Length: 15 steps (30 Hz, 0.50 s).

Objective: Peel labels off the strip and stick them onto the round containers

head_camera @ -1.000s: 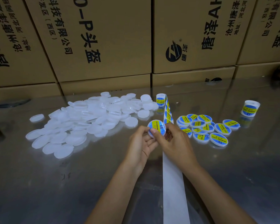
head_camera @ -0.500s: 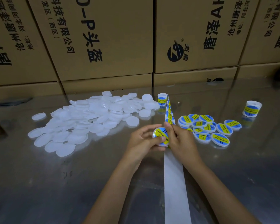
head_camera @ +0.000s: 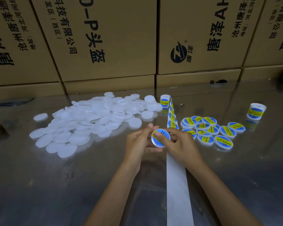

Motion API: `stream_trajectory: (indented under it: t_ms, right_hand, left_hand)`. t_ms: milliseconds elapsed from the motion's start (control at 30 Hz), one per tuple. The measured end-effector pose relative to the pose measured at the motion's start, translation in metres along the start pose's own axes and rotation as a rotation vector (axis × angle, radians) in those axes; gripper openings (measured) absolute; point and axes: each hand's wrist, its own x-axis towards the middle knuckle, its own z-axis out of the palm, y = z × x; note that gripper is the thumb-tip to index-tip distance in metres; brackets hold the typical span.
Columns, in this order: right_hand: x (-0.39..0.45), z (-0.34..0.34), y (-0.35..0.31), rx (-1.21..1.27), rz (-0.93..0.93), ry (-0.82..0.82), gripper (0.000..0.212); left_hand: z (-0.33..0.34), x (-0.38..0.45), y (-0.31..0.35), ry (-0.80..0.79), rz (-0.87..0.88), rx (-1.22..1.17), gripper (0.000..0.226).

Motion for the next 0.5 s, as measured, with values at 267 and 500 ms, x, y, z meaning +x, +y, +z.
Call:
stream_trajectory:
  t_ms: [267, 500]
  right_hand:
    - [0.0034, -0.0058, 0.0033, 0.027, 0.036, 0.098, 0.031]
    - [0.0019, -0.0001, -0.0055, 0.148, 0.062, -0.016, 0.025]
  left_hand:
    - [0.0065, -0.002, -0.0044, -0.157, 0.042, 0.058, 0.035]
    - [0.0049, -0.0001, -0.0061, -0.023, 0.121, 0.014, 0.016]
